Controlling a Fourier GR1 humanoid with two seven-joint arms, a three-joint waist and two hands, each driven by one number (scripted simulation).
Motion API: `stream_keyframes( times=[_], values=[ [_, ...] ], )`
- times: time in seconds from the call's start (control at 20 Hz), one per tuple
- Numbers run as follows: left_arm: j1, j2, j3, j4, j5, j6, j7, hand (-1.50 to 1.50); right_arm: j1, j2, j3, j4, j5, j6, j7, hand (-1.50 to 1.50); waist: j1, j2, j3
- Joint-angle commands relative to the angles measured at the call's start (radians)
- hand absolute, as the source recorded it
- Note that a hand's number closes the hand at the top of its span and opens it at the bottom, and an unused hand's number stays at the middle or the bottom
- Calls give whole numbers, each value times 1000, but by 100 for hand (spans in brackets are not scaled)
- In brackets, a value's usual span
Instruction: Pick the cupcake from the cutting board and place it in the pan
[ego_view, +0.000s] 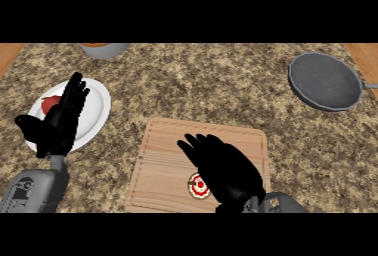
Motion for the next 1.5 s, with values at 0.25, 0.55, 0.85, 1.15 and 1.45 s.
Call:
stream_keyframes(
  times=[0.25, 0.55, 0.85, 1.15, 1.45],
  values=[
    [36, 7, 61, -28, 21, -60, 14, 0, 20, 57, 9, 153, 124, 20, -60, -150, 2, 0, 0],
    [45, -39, 38, -64, -34, -36, 20, 0, 27, 126, 18, 194, 197, 37, -70, -150, 1, 0, 0],
    [8, -64, 31, -93, -58, -14, 97, 0, 22, 131, -14, 289, 242, 33, -145, -150, 2, 0, 0],
    [36, -46, 72, -89, -75, -53, 52, 0, 58, 132, -27, 292, 262, 74, -169, -150, 1, 0, 0],
    [-79, -72, 73, 61, -77, -58, 16, 0, -13, 132, 29, 384, 283, 16, -337, 150, 0, 2, 0]
  ],
)
